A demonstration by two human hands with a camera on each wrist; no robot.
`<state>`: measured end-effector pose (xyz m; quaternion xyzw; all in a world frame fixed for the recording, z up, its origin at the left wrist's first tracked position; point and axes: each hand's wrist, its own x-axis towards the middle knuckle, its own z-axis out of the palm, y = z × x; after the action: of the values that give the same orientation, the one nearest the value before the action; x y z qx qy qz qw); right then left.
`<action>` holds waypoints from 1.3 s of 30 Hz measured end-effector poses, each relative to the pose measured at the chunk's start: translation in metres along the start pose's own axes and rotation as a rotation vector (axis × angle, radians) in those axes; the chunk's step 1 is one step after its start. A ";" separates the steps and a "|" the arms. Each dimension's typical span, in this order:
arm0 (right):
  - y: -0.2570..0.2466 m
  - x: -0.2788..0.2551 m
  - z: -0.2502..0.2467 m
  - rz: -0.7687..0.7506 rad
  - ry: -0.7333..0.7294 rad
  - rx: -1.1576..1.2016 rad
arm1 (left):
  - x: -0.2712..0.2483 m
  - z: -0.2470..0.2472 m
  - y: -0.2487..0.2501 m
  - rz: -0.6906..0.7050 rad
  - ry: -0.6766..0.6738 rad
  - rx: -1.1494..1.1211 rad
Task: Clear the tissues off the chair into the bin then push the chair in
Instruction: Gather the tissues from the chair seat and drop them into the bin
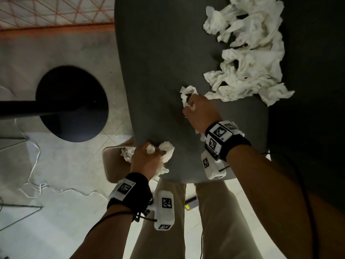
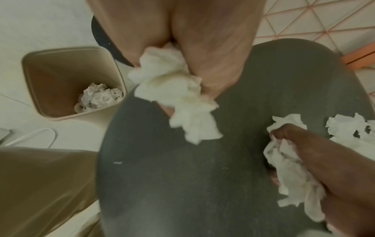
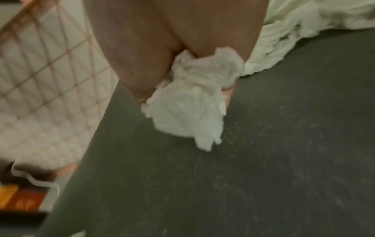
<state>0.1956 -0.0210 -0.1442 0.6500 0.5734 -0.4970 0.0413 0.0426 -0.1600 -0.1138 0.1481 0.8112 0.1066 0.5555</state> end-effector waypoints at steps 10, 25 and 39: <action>0.053 -0.058 -0.022 0.366 0.259 0.445 | 0.002 0.022 0.065 0.068 -0.152 0.016; 0.095 -0.078 -0.040 0.518 0.446 0.737 | 0.020 0.077 0.121 0.218 -0.242 0.220; 0.109 -0.074 -0.044 0.474 0.485 0.774 | 0.023 0.132 0.128 0.545 -0.127 0.582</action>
<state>0.3185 -0.0828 -0.1272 0.8263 0.1773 -0.4849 -0.2250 0.1732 -0.0313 -0.1380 0.5152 0.7026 0.0064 0.4908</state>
